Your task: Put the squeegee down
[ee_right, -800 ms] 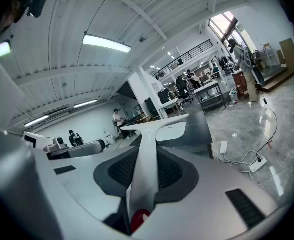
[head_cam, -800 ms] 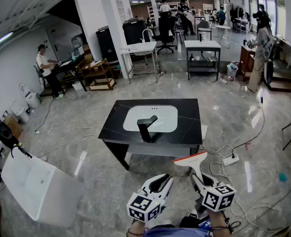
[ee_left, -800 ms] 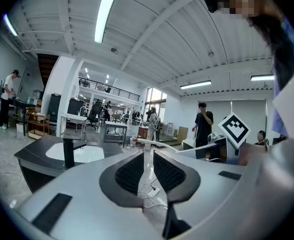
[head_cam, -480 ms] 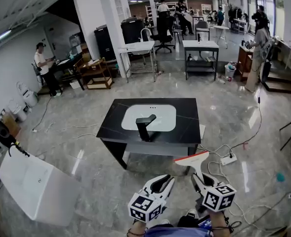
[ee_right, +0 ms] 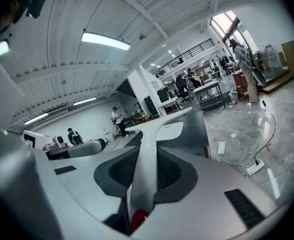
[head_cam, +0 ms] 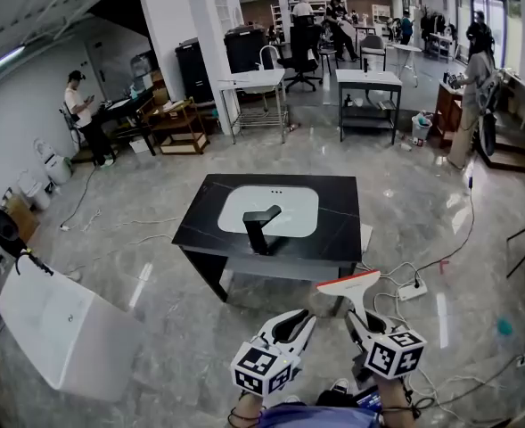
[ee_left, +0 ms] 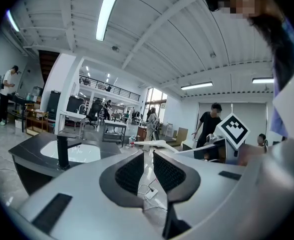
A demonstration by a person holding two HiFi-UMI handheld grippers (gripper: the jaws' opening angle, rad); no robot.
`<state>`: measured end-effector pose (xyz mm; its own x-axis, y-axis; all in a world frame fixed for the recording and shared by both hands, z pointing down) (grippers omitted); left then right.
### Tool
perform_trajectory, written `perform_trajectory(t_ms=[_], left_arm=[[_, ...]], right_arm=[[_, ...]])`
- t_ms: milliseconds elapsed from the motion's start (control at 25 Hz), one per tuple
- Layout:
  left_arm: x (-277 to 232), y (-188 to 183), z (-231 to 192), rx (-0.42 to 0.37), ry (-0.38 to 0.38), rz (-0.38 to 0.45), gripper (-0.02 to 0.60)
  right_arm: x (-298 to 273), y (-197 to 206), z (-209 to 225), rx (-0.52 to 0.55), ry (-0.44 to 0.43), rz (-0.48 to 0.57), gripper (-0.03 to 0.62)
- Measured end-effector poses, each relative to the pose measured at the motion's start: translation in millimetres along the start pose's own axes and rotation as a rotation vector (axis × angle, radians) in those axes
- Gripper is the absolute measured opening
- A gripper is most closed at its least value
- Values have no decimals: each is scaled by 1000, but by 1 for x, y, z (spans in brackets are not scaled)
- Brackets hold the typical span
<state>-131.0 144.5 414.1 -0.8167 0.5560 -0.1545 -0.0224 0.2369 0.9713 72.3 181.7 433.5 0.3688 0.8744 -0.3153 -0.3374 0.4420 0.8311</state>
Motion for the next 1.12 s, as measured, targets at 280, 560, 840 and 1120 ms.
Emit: perform_trajectory(t_ms=[280,560,840,1120], left_arm=[[-35,-3,9,-4,-1,-9,66],[-72,-3,16,-18,-14,-13,66],[-95,7,28,-28,-38,-46,66],[-106,11,33,-37,-55,-88,66]], right_arm=[[-2,-13,33,-4,-9,-11,83],[-10,-24,67,3,-33,-29,79],[-16,-24,96,-8,-66,-53,75],[-24,-19,113,-42,-90,-78,72]])
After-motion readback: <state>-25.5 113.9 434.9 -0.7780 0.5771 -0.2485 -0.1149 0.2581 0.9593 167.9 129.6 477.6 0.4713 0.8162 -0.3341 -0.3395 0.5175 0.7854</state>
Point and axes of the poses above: the fingertips, and each gripper's own axes: x backward along the fingers, z to its right, y out of its underside, the point moved 9 cm from there along x, backward along the fingers, and after that the axes turned 2 degrees about z, right-handed, at the moved point
